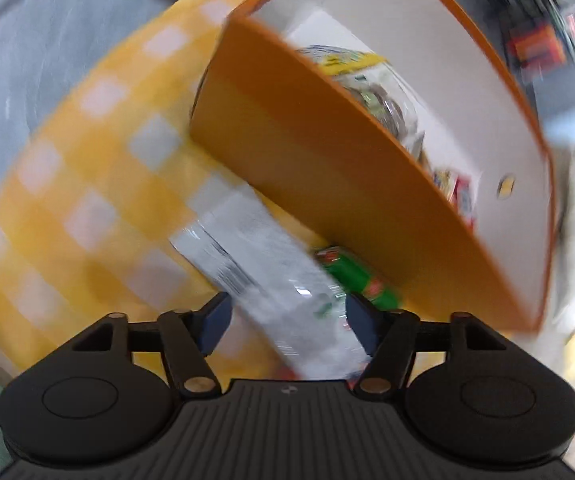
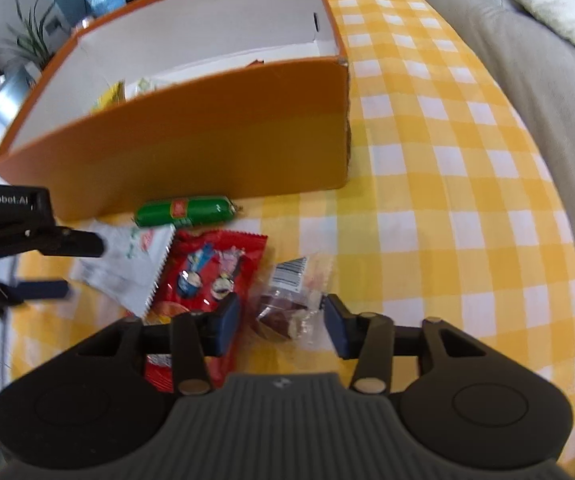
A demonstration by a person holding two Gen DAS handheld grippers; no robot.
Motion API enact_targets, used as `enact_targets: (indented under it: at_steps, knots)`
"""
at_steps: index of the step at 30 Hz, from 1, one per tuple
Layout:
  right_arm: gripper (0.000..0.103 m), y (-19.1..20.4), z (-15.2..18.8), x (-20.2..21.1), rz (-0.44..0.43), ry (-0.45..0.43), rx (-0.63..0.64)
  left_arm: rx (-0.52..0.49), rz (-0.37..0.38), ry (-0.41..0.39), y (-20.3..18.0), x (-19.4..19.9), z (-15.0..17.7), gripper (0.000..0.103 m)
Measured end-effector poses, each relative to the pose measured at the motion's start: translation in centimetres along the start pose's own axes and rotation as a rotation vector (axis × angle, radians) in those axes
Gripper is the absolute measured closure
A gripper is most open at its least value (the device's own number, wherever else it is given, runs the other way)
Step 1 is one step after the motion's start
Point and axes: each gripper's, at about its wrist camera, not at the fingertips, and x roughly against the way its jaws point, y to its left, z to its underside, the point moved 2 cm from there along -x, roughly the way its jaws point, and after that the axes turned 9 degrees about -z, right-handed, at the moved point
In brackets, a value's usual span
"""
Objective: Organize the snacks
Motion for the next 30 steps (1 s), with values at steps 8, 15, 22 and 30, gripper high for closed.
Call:
enact_targets:
  at_steps: [8, 15, 22, 30]
  knots:
    - [0.055, -0.1, 0.0, -0.7, 0.004, 0.001, -0.023, 0.281, -0.08, 0.033, -0.1, -2.3, 0.1, 0.017]
    - [0.058, 0.1, 0.2, -1.0, 0.024, 0.01, 0.003, 0.198, -0.18, 0.001, -1.3, -2.7, 0.7, 0.03]
    - [0.066, 0.1, 0.2, -1.0, 0.036, 0.02, 0.017, 0.084, -0.158, 0.018, -1.1, -2.9, 0.6, 0.04]
    - [0.068, 0.0, 0.2, -0.7, 0.027, 0.042, 0.032, -0.257, -0.212, 0.007, -1.4, -2.0, -0.4, 0.042]
